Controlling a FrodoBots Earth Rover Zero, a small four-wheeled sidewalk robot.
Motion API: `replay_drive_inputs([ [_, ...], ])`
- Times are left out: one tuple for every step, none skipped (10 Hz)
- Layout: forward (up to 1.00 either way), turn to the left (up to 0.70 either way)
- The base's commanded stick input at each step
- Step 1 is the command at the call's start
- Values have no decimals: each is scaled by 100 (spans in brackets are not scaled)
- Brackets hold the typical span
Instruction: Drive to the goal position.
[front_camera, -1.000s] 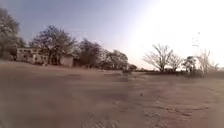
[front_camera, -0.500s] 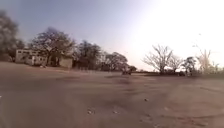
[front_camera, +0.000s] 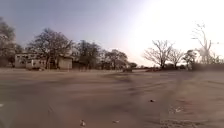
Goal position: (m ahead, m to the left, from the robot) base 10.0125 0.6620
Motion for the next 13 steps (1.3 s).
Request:
replay_drive_inputs([
  [70, 0],
  [70, 0],
  [70, 0],
  [70, 0],
  [70, 0],
  [70, 0],
  [70, 0],
  [70, 0],
  [70, 0],
  [70, 0],
  [70, 0],
  [70, 0],
  [70, 0],
])
